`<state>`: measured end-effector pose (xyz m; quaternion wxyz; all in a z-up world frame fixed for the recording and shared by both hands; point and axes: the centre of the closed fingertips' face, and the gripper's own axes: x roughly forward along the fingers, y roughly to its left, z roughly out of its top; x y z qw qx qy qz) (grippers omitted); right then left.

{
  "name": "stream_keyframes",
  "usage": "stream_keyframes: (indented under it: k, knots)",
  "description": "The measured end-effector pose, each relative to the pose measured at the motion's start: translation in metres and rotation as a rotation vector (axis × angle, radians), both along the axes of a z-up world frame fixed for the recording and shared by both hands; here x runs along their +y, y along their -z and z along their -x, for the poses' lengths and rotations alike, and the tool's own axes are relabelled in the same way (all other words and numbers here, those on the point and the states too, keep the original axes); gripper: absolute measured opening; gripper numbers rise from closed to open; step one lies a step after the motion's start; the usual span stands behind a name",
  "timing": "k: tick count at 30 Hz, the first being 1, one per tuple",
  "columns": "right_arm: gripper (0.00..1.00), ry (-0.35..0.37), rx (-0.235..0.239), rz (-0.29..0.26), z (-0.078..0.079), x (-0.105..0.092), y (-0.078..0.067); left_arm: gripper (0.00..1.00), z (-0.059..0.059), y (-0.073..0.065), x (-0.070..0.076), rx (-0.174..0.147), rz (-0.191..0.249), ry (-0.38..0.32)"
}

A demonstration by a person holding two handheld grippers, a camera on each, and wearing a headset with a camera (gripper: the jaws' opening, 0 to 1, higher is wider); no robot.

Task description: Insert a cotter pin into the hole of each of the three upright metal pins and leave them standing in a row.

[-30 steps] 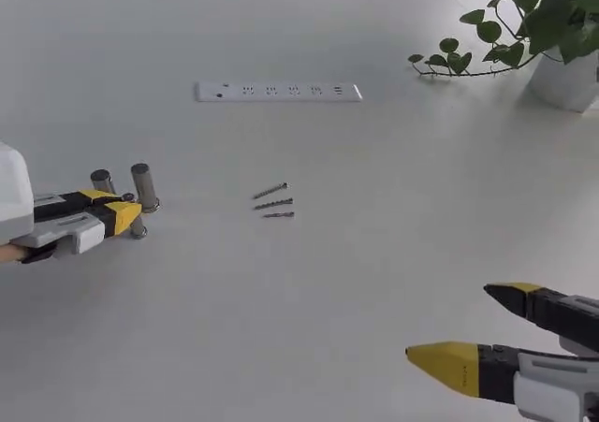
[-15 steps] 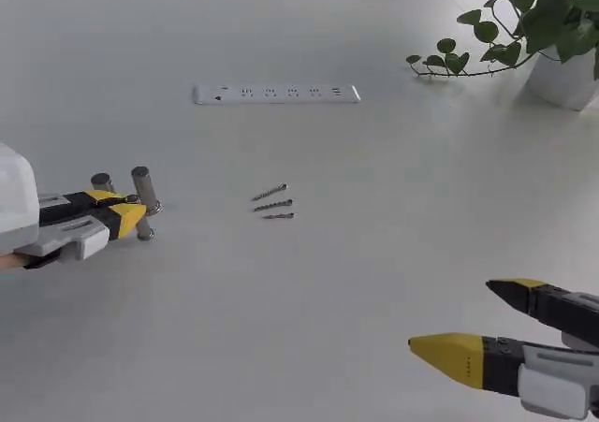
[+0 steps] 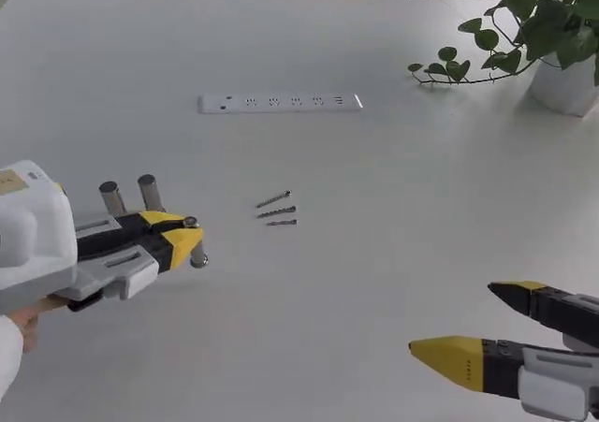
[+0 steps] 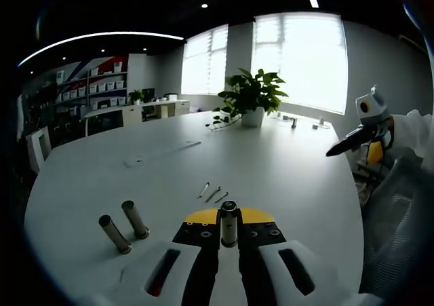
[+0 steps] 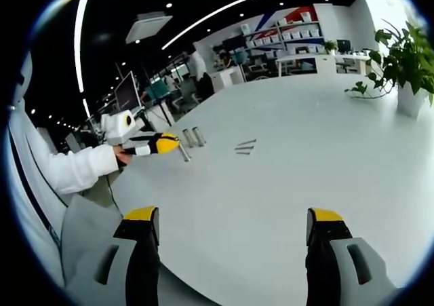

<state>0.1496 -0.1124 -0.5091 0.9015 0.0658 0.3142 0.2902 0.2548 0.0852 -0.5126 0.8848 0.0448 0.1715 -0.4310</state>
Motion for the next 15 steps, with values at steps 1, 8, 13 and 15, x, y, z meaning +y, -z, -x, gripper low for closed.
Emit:
stream_keyframes:
  k: [1, 8, 13, 15]
  knots:
    - [0.88, -0.002, -0.001, 0.001, 0.0, 0.0, 0.0, 0.07, 0.004, 0.001, -0.006, 0.0, 0.006, 0.008]
    - [0.88, 0.013, -0.017, -0.016, -0.002, -0.002, -0.005, 0.07, 0.019, 0.01, -0.028, 0.023, 0.007, 0.046]
    - [0.87, 0.015, -0.018, -0.013, -0.002, -0.003, -0.005, 0.07, 0.024, 0.014, -0.037, 0.034, 0.033, 0.052]
    - [0.87, 0.019, -0.018, -0.019, -0.001, -0.003, -0.005, 0.07, 0.026, 0.018, -0.04, 0.03, 0.023, 0.068]
